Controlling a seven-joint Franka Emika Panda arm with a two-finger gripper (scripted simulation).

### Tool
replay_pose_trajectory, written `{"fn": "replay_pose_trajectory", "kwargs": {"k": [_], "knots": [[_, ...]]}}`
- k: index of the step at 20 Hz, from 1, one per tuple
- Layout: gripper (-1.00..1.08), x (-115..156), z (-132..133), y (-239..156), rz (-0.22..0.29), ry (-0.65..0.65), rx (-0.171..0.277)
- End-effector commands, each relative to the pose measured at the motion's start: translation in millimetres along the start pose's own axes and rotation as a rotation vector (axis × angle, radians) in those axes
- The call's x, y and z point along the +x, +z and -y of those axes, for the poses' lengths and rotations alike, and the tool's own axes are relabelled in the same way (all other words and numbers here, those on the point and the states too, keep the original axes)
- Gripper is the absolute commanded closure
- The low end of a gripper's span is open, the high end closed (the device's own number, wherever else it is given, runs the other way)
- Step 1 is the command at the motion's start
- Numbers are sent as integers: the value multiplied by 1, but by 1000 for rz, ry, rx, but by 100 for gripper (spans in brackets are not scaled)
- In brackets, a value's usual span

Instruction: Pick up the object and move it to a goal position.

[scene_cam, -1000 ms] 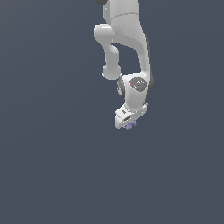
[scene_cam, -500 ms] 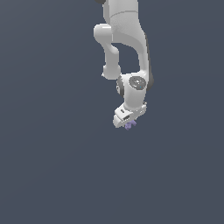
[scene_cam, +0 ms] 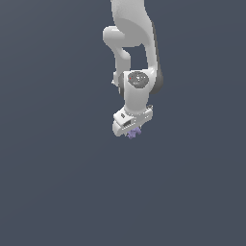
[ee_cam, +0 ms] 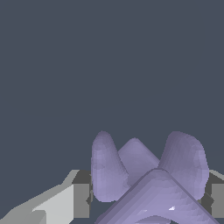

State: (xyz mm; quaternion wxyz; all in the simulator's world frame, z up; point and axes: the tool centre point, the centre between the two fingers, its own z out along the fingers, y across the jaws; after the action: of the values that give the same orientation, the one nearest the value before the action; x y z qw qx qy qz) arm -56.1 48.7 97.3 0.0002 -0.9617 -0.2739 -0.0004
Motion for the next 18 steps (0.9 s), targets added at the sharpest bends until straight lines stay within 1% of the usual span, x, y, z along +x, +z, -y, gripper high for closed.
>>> {"fn": "replay_pose_trajectory", "kwargs": {"k": [1, 10, 14, 18], "knots": [[108, -8, -19, -20, -1, 0, 0], [108, -35, -91, -96, -1, 0, 2], [108, -42, -114, -119, 0, 0, 1], [108, -47, -129, -134, 0, 1, 1]]}}
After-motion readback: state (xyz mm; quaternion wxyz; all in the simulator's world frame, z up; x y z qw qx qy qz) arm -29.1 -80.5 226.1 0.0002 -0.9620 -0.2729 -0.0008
